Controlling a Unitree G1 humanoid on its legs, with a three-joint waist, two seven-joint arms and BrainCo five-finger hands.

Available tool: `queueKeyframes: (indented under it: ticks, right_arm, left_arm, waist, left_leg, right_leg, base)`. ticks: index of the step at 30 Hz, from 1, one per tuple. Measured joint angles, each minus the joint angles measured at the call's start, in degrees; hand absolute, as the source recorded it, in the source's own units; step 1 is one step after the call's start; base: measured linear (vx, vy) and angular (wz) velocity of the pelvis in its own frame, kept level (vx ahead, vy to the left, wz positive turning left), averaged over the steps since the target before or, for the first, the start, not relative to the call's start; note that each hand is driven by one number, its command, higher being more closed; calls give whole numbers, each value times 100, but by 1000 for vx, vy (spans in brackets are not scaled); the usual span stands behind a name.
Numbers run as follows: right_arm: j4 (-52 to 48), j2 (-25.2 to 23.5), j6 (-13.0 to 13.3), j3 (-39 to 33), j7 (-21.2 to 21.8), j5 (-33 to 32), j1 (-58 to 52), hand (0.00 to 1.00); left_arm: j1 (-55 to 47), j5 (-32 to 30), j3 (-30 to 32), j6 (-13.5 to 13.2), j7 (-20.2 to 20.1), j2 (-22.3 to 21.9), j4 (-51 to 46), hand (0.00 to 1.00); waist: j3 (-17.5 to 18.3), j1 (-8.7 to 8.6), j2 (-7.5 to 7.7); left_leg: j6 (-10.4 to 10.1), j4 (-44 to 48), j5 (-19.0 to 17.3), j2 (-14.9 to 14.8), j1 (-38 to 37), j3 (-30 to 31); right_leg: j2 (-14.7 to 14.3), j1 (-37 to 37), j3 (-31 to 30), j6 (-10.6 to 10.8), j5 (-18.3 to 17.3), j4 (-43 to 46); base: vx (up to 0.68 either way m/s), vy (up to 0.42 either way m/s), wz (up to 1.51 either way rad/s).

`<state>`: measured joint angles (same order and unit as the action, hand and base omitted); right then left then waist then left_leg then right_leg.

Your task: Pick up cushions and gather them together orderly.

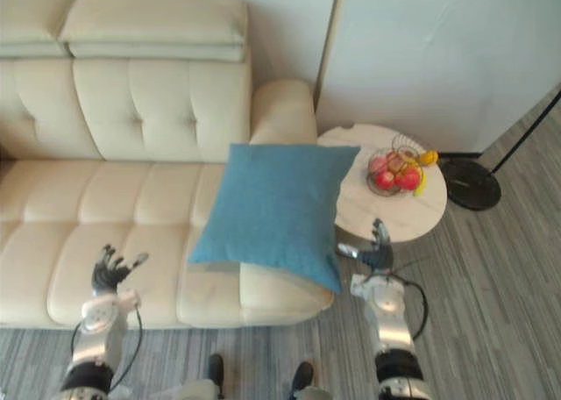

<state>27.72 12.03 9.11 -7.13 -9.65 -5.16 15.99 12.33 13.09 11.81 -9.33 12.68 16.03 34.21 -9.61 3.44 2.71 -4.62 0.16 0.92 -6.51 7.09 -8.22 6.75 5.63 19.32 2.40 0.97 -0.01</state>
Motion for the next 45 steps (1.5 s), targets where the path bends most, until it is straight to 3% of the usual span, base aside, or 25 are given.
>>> queueKeyframes:
  ticks: [4,12,18,22,25,28,29,30,35,41,45]
  right_arm:
    - [20,97,0,181,-113,-345,981,0]
    - [65,194,0,138,-574,-972,2258,0]
    - [331,162,2,98,-737,-1405,3072,0]
    - [336,144,17,467,-728,-1614,3557,0]
    - [337,24,184,746,-734,-1708,3896,0]
    - [339,-79,308,808,-737,-1748,4029,0]
    - [342,-98,366,875,-745,-1748,4059,0]
    - [348,-98,378,900,-750,-1748,4065,100]
    - [355,-85,481,1004,-818,-1745,4153,100]
    - [320,-46,486,1004,-850,-1734,4106,100]
    - [20,-48,451,1041,-854,-1734,3385,100]
  left_arm:
    - [1226,63,-480,1,163,376,96,0]
    - [3170,291,-877,5,366,392,649,0]
    - [4224,410,-1119,6,401,164,1138,0]
    - [4586,499,-1124,14,416,-83,1418,0]
    - [4794,494,-1097,7,542,-319,1683,0]
    - [4818,493,-1054,-41,610,-342,1711,0]
    - [4846,487,-1054,-54,610,-344,1709,100]
    - [4849,487,-1054,-54,610,-344,1709,100]
    - [4918,532,-1064,-158,659,-359,1643,100]
    - [4834,1092,-1260,-231,849,-364,1203,100]
    - [4330,1201,-1619,-243,991,-464,354,100]
  waist:
    - [-456,96,14]
    - [-711,162,0]
    - [-919,123,-1]
    - [-936,108,3]
    - [-1015,-18,35]
    - [-1017,-12,38]
    - [-1033,-7,47]
    - [-1039,-7,48]
    - [-1053,-36,41]
    - [-1055,-33,37]
    - [-1057,2,35]
  left_leg:
    - [0,211,76,-24,552,-38]
    - [2,509,245,-94,1574,-68]
    - [-29,495,398,-181,2167,-103]
    - [-50,493,429,-242,2517,-251]
    - [-70,499,442,-311,2703,-304]
    - [-91,508,455,-360,2865,-316]
    - [-105,509,464,-377,2909,-302]
    - [-108,509,465,-381,2915,-298]
    - [-141,497,536,-388,3130,-154]
    - [-173,457,630,-376,3138,19]
    - [-184,414,632,-365,2801,161]
  right_leg:
    - [61,686,-113,-37,42,421]
    - [136,1816,-141,-82,50,988]
    - [117,2462,-144,-200,159,1055]
    - [51,2856,-248,-239,317,937]
    - [-12,2995,-267,-255,407,801]
    - [-65,3142,-276,-262,448,756]
    - [-81,3168,-260,-262,448,748]
    - [-85,3170,-256,-262,448,748]
    - [-89,3312,-142,-262,447,761]
    - [-90,3248,-47,-270,436,791]
    - [-57,2908,86,-299,181,1002]
  base:
    - [-175,24,-8]
    - [-110,0,0]
    - [-41,-17,-4]
    - [11,-18,-18]
    - [30,-23,-13]
    - [31,-27,-4]
    - [39,-33,1]
    - [34,-28,7]
    - [25,-17,10]
    - [47,-17,12]
    - [77,-30,23]
